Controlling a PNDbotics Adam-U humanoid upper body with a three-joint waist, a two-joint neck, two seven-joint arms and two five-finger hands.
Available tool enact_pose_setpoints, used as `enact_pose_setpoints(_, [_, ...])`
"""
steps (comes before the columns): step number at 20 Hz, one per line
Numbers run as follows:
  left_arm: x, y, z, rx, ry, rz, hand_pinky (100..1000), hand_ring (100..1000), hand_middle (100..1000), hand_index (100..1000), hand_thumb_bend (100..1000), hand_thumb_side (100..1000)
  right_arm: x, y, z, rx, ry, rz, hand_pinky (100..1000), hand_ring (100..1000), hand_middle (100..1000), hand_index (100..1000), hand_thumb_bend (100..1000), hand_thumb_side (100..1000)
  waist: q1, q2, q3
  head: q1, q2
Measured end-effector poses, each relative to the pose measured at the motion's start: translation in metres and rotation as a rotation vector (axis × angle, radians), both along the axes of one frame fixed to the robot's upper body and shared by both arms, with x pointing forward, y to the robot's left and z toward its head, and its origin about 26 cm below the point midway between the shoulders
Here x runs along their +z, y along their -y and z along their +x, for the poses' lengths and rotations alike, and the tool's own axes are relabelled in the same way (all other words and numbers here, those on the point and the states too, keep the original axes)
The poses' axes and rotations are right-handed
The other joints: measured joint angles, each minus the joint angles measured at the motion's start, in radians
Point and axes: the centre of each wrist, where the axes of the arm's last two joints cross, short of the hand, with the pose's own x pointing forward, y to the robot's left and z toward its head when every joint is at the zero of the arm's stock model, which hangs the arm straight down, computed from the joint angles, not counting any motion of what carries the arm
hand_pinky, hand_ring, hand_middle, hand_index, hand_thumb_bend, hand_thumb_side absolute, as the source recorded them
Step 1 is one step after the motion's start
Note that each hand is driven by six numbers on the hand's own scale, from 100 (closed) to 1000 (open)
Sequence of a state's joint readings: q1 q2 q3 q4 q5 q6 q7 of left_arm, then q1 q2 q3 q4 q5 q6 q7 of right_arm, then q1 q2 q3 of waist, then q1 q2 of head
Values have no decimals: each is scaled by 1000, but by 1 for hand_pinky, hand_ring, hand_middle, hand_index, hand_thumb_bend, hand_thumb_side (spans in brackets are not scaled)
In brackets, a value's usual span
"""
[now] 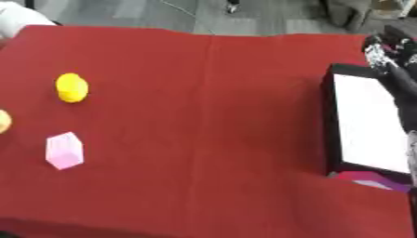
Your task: Pick up the objects with one hand, pass them to the other hand, and then place them into the box on the other side of the table.
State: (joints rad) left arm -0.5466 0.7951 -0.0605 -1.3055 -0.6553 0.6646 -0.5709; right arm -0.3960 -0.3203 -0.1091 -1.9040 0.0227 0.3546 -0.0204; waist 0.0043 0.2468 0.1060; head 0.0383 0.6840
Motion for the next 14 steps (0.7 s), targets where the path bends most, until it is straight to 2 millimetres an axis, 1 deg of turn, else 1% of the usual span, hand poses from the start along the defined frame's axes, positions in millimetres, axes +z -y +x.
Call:
enact_pose_setpoints(3, [22, 19, -6, -50, 93, -2, 747, 679, 562, 532, 100, 233, 0, 0, 0, 0, 0, 0, 1000, 1000, 972, 1000, 100, 611, 0, 0, 4, -22, -1])
enact_pose_setpoints(7, [45, 46, -19, -132, 203, -4, 730, 656, 539, 531, 100, 265, 4, -2, 1, 12, 15, -5, 1000, 1000, 971, 1000, 100, 590, 0, 0, 6, -41, -9])
enact_pose_setpoints(10, [57, 71, -29, -224, 276, 0, 710, 628, 518, 530, 100, 300, 15, -12, 4, 63, 52, -31, 1000, 1000, 973, 1000, 100, 563, -6, 0, 5, -57, -15])
enact_pose_setpoints(11, [59, 79, -31, -256, 301, -1, 705, 623, 514, 530, 100, 308, 21, -17, 4, 94, 71, -48, 1000, 1000, 974, 1000, 100, 557, -9, 0, 5, -62, -19])
enact_pose_setpoints(13, [62, 98, -35, -320, 346, -13, 691, 587, 502, 530, 100, 363, 32, -29, 6, 162, 101, -86, 1000, 1000, 978, 1000, 100, 541, -15, -1, 4, -75, -23])
enact_pose_setpoints(14, [62, 107, -37, -351, 366, -24, 690, 583, 501, 531, 100, 373, 37, -35, 6, 200, 114, -111, 998, 1000, 979, 1000, 100, 538, -17, -1, 4, -82, -25])
